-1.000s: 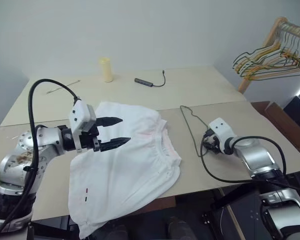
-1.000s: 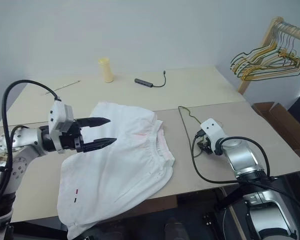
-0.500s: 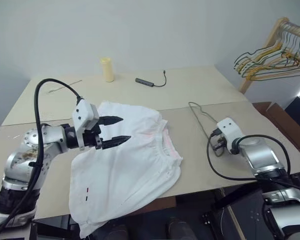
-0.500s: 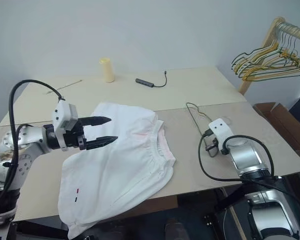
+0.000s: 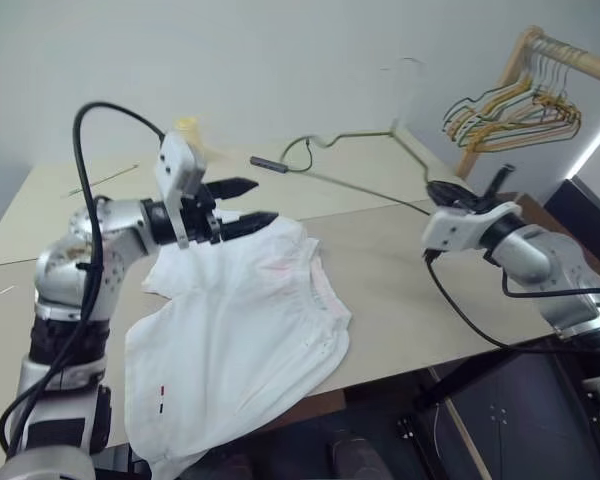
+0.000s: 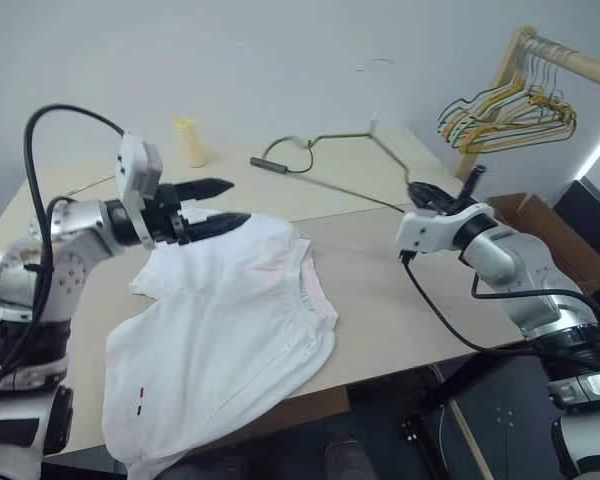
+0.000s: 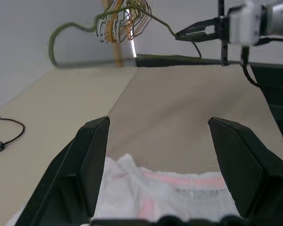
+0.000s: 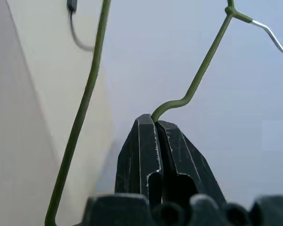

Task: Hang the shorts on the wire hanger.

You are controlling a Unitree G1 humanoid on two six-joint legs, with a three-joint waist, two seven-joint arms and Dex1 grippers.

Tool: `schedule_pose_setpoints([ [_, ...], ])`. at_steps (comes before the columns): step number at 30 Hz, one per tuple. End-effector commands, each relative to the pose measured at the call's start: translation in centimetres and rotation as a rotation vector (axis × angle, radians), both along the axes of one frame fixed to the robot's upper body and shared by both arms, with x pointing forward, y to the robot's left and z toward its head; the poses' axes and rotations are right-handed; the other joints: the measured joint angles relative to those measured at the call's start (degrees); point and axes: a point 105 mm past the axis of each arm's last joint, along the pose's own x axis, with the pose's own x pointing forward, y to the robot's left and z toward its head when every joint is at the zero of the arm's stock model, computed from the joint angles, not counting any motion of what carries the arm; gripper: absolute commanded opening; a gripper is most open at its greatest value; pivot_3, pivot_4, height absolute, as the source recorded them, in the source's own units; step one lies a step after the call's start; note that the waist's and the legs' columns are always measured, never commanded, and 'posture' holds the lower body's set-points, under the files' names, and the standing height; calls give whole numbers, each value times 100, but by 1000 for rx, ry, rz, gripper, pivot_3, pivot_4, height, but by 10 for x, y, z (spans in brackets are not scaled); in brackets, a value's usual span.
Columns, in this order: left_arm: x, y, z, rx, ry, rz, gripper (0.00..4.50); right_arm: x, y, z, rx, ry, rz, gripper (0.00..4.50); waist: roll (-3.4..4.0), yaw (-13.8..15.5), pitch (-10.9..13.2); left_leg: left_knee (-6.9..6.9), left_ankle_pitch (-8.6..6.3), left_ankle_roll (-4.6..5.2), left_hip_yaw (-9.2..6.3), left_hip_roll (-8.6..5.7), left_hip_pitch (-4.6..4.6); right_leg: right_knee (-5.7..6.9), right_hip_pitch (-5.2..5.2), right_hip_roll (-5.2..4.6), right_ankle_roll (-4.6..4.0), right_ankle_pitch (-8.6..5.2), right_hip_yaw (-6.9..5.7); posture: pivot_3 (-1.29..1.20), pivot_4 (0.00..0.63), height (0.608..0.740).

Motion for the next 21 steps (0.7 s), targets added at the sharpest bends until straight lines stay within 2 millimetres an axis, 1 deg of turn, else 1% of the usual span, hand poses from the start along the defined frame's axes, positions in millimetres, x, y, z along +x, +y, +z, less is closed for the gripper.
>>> schedule_pose_setpoints([
  [1, 9, -1, 6, -20, 63, -13, 3610, -6, 10, 10, -103, -147, 130, 17, 0, -74, 0, 0, 0, 0, 0, 0, 1, -1, 0, 0, 0, 0, 2, -188, 0, 740],
  [2, 11, -1, 5, -14, 75, -23, 3610, -7, 11, 10, -112, -161, 149, 17, 0, -112, 0, 0, 1, 0, 0, 0, 4, 2, 0, 0, 0, 0, 3, -189, 0, 740],
  [5, 14, -10, -8, 50, 125, -77, 3610, -8, 17, 8, -146, -175, 200, 17, 1, -208, 0, 0, 2, -2, -5, -1, 3, 3, 1, 0, 0, 0, 3, -195, 0, 740],
  [8, 11, -17, -25, 142, 181, -162, 3610, -11, 23, 13, -153, -198, 239, 17, 1, -325, 0, 0, 4, -5, -17, -1, 4, 3, 3, 0, 0, 1, 4, -205, 0, 740],
  [12, 17, -20, -46, 221, 266, -178, 3610, -14, 28, 21, -140, -236, 266, 17, 0, -434, 0, 0, 5, -7, -54, -4, 8, 8, 5, 0, 0, 1, 5, -223, 0, 740],
  [15, 14, -23, -65, 339, 305, -226, 3610, -15, 28, 25, -139, -246, 268, 17, 1, -495, -1, 0, 6, -8, -60, -7, 14, 13, 8, -1, 0, 1, 5, -234, 0, 740],
  [18, 10, -23, -72, 391, 303, -253, 3041, -15, 26, 29, -139, -257, 253, 0, 1, -554, -1, 0, 6, -8, -61, -7, 16, 14, 11, 0, 1, 1, 7, -242, 0, 740],
  [21, 13, -22, -74, 392, 289, -233, 2017, -15, 25, 32, -136, -265, 244, 0, 1, -619, -1, 0, 6, -8, -63, -6, 17, 15, 10, -1, 1, 0, 7, -245, 0, 740],
])
